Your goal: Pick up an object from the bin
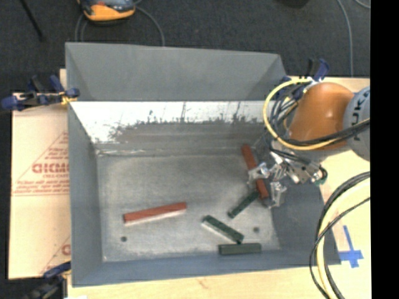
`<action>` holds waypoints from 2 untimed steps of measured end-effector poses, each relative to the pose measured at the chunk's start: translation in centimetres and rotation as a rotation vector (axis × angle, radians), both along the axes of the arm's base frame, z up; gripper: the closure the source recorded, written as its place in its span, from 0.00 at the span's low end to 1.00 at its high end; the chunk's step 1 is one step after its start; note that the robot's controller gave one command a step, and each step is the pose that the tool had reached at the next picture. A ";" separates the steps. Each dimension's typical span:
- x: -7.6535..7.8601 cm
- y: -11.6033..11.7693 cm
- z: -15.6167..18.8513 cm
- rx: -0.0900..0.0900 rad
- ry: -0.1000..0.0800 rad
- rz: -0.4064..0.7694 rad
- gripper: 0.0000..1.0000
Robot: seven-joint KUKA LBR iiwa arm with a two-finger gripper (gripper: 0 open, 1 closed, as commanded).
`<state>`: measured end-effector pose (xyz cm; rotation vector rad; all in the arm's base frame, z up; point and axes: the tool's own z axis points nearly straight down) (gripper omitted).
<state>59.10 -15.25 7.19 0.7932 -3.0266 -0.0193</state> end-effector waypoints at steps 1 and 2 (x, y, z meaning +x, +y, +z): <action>0.0 0.0 0.0 0.000 0.000 0.000 1.00; 3.4 -1.0 13.6 -0.009 -0.022 0.022 1.00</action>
Offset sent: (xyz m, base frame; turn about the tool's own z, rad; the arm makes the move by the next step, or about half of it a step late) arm 0.0324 -0.0095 0.1349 -0.0274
